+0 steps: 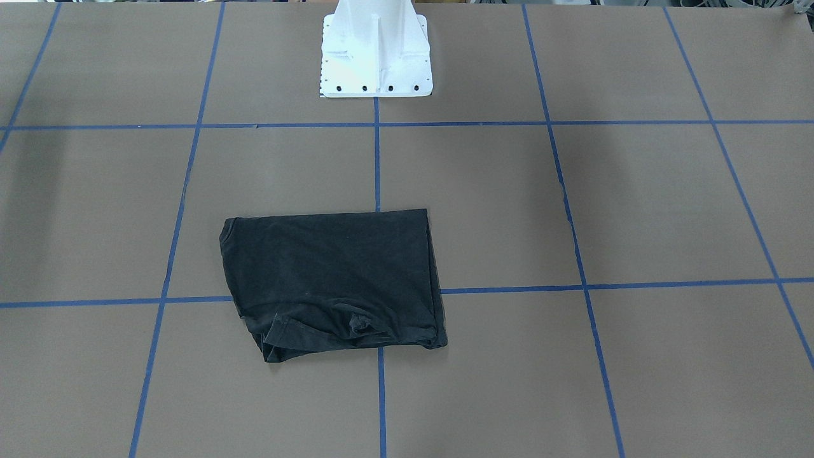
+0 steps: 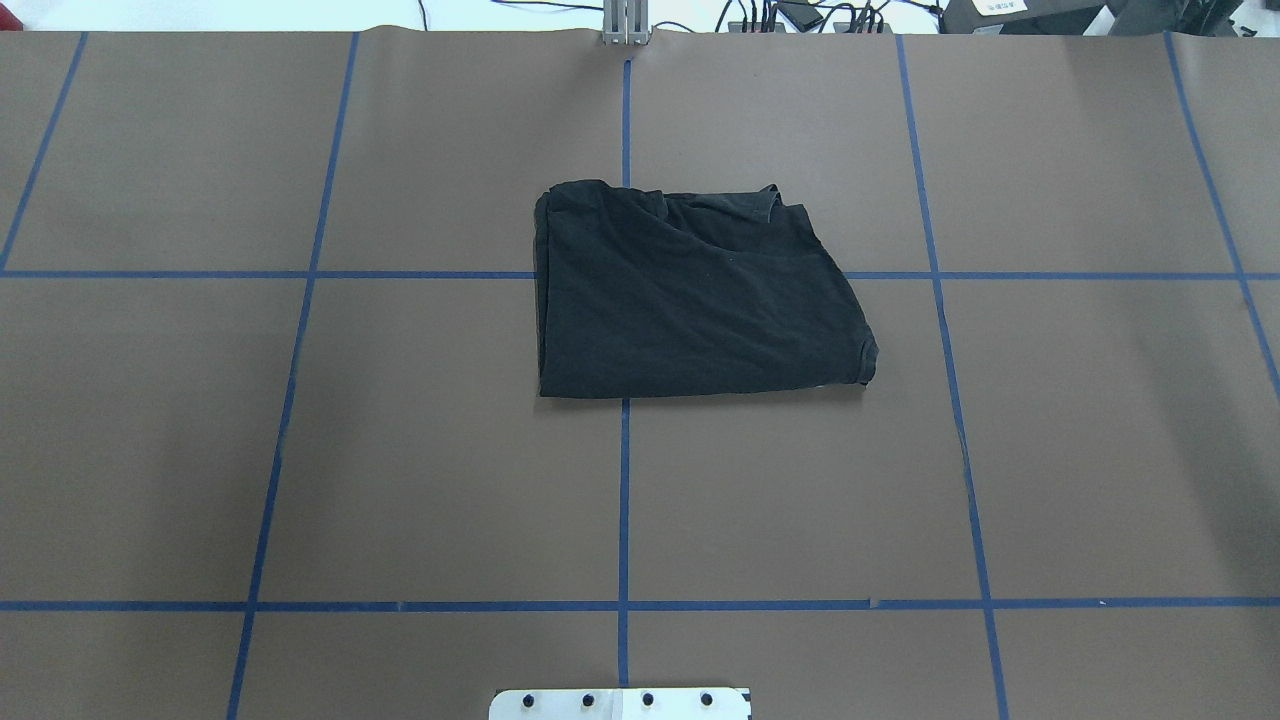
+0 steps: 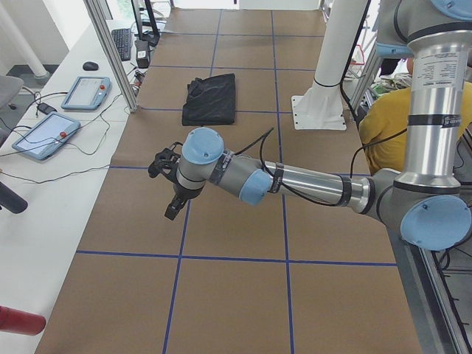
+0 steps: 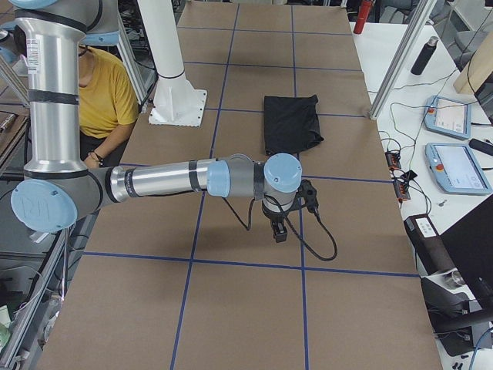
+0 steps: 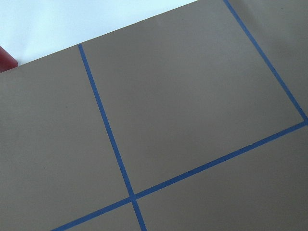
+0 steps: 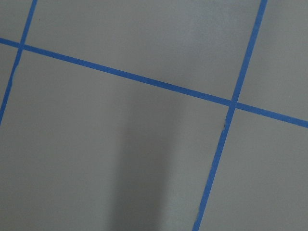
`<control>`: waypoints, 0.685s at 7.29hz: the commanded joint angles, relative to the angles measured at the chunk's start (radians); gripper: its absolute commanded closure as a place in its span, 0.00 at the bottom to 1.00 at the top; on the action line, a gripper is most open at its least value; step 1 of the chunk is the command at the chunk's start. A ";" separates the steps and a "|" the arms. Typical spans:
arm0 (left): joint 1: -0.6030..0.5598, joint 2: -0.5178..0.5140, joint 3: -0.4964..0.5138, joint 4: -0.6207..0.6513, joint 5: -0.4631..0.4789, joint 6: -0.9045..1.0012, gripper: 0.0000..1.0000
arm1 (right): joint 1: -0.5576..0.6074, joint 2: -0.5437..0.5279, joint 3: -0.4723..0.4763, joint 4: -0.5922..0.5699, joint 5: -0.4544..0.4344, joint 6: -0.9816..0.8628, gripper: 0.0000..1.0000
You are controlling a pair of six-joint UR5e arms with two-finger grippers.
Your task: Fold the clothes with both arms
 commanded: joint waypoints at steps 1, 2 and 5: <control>0.001 -0.004 0.001 -0.003 0.001 -0.002 0.00 | -0.004 0.004 0.003 0.001 0.001 -0.001 0.00; 0.001 -0.005 -0.008 -0.003 -0.002 -0.005 0.00 | -0.013 0.005 0.002 0.001 -0.001 -0.003 0.00; 0.001 -0.005 -0.024 -0.003 -0.003 -0.007 0.00 | -0.024 0.010 0.000 0.039 -0.007 0.000 0.00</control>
